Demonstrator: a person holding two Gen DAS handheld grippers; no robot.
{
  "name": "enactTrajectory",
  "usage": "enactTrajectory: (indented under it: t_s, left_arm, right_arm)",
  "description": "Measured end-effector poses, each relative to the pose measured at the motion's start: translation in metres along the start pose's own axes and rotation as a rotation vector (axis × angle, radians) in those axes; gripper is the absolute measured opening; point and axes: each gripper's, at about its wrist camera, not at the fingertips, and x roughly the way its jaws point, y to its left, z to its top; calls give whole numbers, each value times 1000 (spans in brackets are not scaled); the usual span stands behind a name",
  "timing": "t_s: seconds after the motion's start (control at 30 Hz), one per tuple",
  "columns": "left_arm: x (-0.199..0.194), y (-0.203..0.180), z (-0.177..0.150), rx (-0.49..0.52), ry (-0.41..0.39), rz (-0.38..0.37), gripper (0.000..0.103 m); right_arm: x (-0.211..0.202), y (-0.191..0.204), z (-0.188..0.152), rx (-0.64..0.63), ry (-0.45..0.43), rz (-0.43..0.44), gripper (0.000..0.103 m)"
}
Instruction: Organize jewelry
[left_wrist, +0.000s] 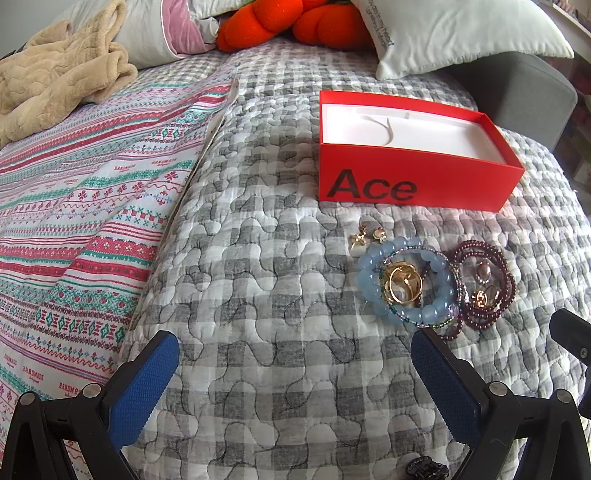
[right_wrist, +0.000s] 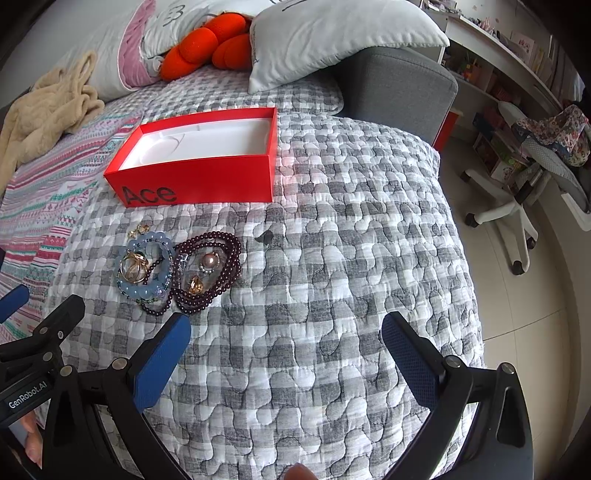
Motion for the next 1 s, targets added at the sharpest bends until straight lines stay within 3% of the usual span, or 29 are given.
enactTrajectory:
  t_s: [1.0]
  left_arm:
    - [-1,2,1,3,-4,2,103]
  right_arm:
    - [0,0,1,2,1,-3,103]
